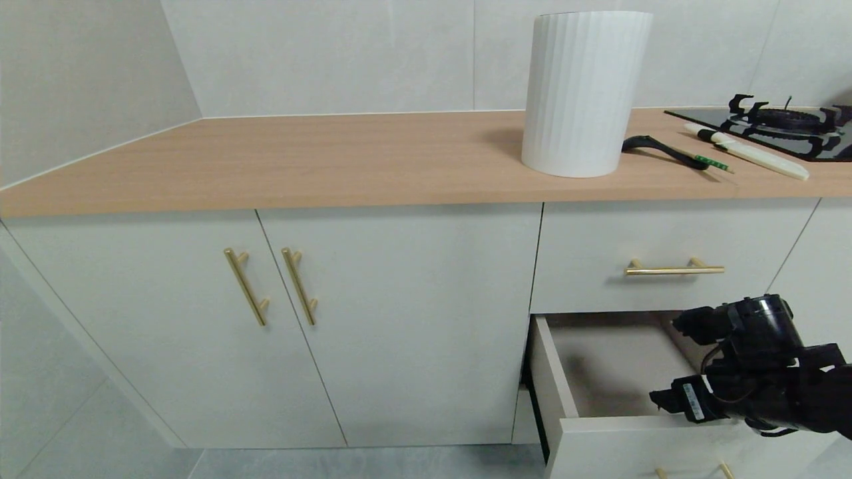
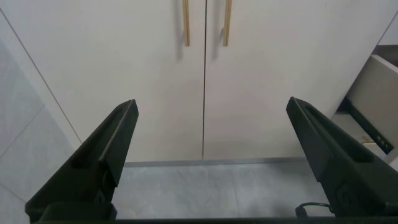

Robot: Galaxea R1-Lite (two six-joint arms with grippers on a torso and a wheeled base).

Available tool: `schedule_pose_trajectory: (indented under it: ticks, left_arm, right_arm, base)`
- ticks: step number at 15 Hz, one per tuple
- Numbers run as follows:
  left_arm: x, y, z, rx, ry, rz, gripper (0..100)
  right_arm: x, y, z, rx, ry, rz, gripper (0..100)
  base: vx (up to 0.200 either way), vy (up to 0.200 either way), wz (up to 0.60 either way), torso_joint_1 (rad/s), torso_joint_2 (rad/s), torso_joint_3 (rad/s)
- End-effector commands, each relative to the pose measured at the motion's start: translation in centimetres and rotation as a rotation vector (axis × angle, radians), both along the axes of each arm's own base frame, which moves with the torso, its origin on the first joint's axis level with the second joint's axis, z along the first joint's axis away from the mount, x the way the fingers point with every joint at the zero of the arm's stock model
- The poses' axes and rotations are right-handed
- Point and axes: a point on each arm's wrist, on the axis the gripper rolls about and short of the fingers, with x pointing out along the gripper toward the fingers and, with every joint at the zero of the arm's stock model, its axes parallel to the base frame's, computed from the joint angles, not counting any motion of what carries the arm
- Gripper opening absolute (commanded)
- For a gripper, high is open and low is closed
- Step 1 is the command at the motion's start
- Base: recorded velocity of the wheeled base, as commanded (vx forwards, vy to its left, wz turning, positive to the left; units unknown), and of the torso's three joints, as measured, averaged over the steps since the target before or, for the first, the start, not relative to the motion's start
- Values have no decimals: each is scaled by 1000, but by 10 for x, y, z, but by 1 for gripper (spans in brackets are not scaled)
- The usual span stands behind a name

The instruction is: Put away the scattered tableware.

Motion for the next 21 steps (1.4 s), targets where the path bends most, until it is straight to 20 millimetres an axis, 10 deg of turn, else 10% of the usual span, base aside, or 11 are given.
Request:
schedule_pose_trajectory:
  ticks: [1, 21]
  left_arm:
    - [0, 0, 0, 0, 1, 0, 100]
    - [0, 0, 0, 0, 1, 0, 100]
  right_arm:
    - [-4, -1, 8, -6, -17, 11, 100]
    - [-58, 7, 20, -142, 281, 186, 100]
  base:
    - [0, 0, 0, 0, 0, 0]
    - [0, 0, 0, 0, 0, 0]
